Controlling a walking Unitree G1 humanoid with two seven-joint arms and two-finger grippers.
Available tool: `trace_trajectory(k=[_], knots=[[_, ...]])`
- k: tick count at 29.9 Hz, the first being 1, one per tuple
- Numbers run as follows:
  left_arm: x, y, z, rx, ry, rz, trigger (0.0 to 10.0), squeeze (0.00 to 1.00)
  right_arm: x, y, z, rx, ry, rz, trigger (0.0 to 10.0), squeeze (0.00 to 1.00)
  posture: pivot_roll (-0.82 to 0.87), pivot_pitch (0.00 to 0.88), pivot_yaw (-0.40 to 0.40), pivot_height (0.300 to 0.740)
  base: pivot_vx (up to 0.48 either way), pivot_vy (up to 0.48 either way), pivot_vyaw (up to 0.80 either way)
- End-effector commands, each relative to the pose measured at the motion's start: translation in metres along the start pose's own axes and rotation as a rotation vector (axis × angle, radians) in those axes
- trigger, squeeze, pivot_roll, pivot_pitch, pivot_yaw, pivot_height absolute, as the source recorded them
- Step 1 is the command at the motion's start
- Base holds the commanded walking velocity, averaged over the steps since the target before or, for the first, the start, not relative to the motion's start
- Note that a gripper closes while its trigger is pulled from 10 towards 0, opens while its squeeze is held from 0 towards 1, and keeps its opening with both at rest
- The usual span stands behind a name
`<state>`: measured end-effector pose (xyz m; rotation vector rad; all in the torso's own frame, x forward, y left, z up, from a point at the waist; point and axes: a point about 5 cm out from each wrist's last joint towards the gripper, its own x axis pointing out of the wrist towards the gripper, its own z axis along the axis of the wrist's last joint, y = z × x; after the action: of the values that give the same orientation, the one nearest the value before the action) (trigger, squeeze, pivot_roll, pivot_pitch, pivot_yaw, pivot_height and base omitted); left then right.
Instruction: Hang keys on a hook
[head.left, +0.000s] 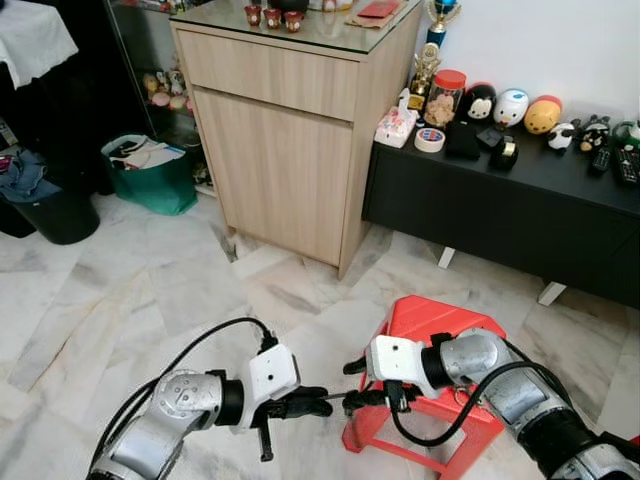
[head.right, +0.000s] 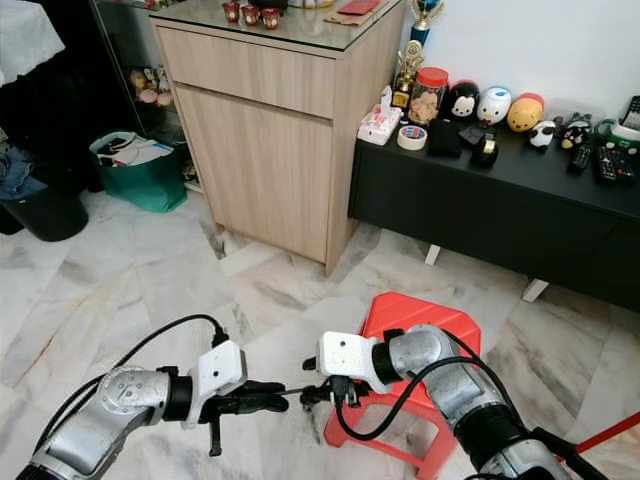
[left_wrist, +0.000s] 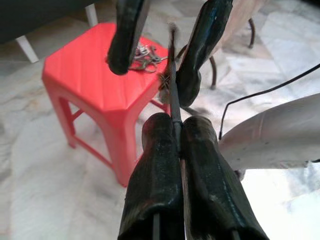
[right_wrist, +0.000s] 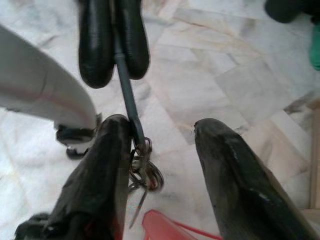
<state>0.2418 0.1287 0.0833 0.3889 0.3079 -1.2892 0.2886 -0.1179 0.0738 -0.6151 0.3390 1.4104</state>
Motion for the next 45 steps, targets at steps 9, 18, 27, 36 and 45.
trace_trajectory(k=[9, 18, 27, 36, 45], knots=[[-0.006, -0.004, -0.023, -0.063, 0.055, 0.032, 0.0, 0.0, -0.013, -0.038, 0.015, 0.098, -0.192, -0.36, 10.0, 0.0, 0.1, 0.07, -0.026, 0.74, 0.0, 0.0, 0.0], [-0.013, -0.007, -0.043, -0.124, 0.094, 0.072, 0.0, 0.0, -0.016, -0.044, -0.007, 0.371, -0.283, -0.571, 10.0, 0.0, 0.1, 0.076, -0.026, 0.74, 0.0, 0.0, 0.0], [-0.014, -0.007, -0.056, -0.148, 0.113, 0.136, 0.0, 0.0, -0.01, -0.035, -0.026, 0.465, -0.233, -0.605, 10.0, 0.0, 0.1, 0.081, -0.024, 0.74, 0.0, 0.0, 0.0], [-0.019, 0.008, -0.087, -0.218, 0.155, 0.451, 10.0, 0.0, 0.0, -0.007, -0.073, 0.685, -0.02, -0.776, 10.0, 0.0, 0.1, 0.074, -0.023, 0.74, 0.0, 0.0, 0.0], [-0.034, -0.002, -0.137, -0.451, 0.28, 0.82, 10.0, 0.0, 0.009, 0.057, -0.123, 1.04, 0.186, -0.947, 10.0, 0.0, 0.09, 0.062, -0.024, 0.74, 0.0, 0.0, 0.0]])
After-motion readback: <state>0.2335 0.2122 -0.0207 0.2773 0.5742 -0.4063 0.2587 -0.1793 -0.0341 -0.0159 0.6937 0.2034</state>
